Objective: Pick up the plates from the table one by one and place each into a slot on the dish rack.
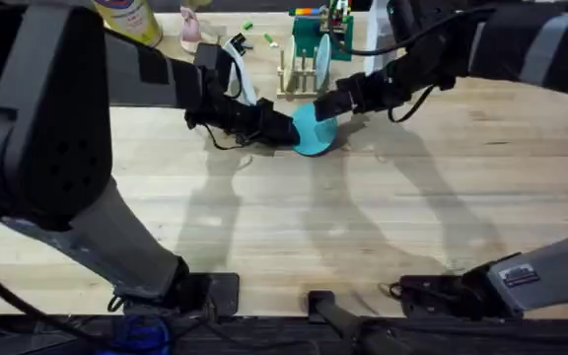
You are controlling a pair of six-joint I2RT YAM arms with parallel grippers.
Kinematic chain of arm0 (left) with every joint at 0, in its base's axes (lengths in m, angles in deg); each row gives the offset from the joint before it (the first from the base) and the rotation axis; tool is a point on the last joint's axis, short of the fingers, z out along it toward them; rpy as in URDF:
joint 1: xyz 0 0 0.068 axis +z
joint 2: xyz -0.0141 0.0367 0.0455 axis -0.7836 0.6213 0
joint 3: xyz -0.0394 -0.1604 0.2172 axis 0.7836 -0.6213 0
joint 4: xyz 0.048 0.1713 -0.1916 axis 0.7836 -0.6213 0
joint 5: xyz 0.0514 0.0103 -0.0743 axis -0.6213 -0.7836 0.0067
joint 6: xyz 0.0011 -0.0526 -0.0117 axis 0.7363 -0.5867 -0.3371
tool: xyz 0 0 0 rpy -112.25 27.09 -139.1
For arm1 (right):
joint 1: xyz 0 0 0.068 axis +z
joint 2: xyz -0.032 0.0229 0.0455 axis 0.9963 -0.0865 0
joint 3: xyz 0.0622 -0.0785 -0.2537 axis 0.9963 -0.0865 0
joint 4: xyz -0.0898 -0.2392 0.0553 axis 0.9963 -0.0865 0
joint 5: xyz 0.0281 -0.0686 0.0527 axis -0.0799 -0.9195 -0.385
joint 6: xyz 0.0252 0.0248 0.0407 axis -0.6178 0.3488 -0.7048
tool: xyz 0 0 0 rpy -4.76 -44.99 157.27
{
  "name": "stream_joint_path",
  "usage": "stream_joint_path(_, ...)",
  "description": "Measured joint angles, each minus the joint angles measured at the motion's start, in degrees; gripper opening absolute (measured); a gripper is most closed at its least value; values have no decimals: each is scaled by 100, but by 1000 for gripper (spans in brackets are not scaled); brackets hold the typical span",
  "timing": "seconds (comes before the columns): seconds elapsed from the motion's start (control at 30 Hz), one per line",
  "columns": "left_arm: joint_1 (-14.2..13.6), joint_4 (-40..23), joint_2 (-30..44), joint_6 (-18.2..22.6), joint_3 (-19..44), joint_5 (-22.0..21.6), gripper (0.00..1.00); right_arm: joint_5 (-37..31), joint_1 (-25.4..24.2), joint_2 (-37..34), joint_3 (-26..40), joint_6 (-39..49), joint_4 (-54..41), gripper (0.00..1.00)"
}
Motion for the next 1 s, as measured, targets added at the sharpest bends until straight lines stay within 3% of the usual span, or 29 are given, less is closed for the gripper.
stream_joint_path(0.33, 0, -5, 0, 0, 0, 0, 40, 3, 233, -284, 0, 0, 130, 980)
stream_joint_path(0.47, 0, -26, 0, 0, 0, 2, 40, 3, 312, -284, 0, -4, 136, 914)
stream_joint_path(0.73, 0, -85, 0, 0, 0, 20, 40, 144, 340, -284, 0, -33, 137, 405)
stream_joint_path(0.83, 8, -106, 0, 0, 0, 25, 41, 344, 318, -274, 17, -90, 124, 77)
stream_joint_path(1.0, 48, -129, 0, 0, 2, 84, 41, 580, 300, -192, 100, -116, 136, 41)
